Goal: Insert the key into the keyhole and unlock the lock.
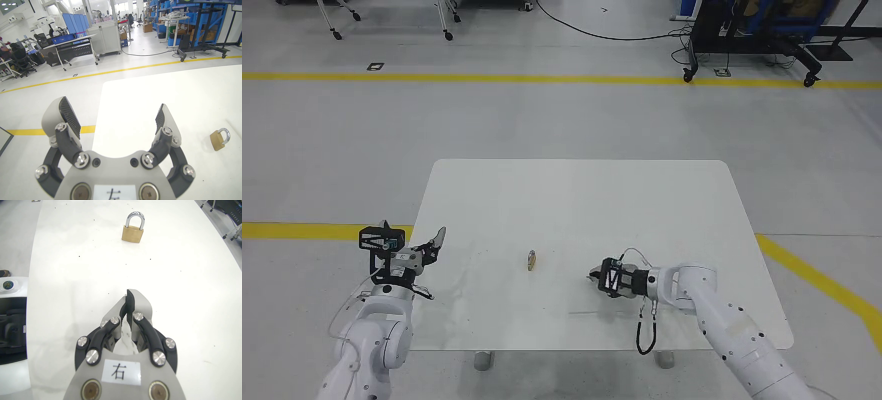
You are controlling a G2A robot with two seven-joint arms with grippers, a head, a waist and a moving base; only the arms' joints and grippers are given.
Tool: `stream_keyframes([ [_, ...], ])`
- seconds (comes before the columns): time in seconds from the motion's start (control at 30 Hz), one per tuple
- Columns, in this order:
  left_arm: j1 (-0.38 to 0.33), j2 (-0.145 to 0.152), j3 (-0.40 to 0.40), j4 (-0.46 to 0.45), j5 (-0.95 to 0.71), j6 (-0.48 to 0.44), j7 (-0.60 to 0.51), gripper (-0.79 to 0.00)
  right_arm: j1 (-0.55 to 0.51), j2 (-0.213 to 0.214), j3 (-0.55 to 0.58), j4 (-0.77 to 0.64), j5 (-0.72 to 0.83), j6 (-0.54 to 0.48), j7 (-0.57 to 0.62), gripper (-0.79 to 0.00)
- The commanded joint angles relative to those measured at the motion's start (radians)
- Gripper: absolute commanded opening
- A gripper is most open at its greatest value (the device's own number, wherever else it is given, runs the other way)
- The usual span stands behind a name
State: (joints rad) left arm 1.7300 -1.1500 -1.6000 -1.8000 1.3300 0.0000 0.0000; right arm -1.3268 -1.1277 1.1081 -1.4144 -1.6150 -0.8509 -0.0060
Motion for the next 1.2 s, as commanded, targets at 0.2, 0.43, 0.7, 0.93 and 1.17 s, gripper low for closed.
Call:
stream_keyframes([
  [0.2,0.0,0.0,0.0,0.0,0.0,0.0,0.0,0.0,-0.019,0.011,0.017,-0.02,-0.005,0.009,-0.052,-0.785],
  [0.43,0.0,0.0,0.0,0.0,0.0,0.0,0.0,0.0,-0.031,0.016,0.033,-0.016,0.032,0.034,-0.112,-0.785],
  [0.7,0.0,0.0,0.0,0.0,0.0,0.0,0.0,0.0,-0.025,0.015,0.033,0.001,0.06,0.033,-0.109,-0.785],
  [0.93,0.0,0.0,0.0,0.0,0.0,0.0,0.0,0.0,-0.025,0.015,0.033,0.001,0.06,0.033,-0.109,-0.785],
  [1.17,-0.021,-0.002,0.131,-0.061,0.214,-0.041,-0.035,0.0,-0.029,0.012,0.021,-0.002,0.106,0.045,-0.121,-0.785],
])
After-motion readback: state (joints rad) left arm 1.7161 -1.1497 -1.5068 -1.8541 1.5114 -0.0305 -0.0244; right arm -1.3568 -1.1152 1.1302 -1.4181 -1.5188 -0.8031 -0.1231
